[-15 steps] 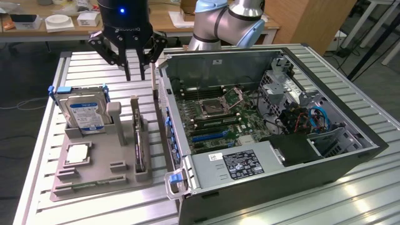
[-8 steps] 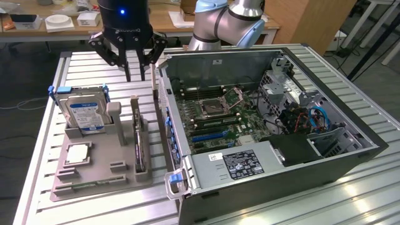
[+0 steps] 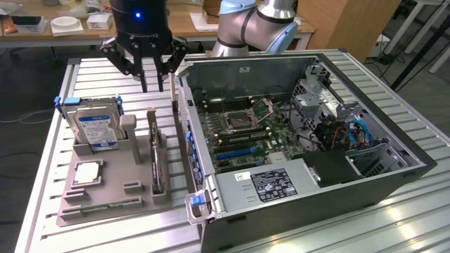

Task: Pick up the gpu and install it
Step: 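Pick up the gpu and move the gpu toward the slot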

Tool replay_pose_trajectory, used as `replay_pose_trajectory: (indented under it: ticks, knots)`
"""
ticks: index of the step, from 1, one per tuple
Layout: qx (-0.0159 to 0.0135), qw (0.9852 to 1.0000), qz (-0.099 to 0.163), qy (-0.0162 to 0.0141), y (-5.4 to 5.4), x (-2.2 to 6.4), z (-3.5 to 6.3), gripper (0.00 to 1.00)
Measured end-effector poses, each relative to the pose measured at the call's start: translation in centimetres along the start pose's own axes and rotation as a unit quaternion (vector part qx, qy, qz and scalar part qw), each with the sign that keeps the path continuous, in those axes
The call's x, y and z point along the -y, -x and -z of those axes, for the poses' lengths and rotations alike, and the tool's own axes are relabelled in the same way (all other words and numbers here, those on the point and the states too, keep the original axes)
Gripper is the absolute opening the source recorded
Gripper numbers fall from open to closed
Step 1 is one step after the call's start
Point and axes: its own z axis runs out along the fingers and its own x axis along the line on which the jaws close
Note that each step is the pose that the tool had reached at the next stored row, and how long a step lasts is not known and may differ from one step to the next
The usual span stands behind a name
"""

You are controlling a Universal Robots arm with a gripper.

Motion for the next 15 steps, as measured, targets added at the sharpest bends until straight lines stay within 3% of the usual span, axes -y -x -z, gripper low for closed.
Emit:
replay_pose_trajectory:
  ticks: [9, 15]
  knots:
    - [0.0000, 1.0000, 0.000, -0.0005, -0.01, 0.01, -0.25, 0.36]
    - [0.0005, 1.0000, 0.000, -0.0066, -0.01, 0.02, -0.37, 0.36]
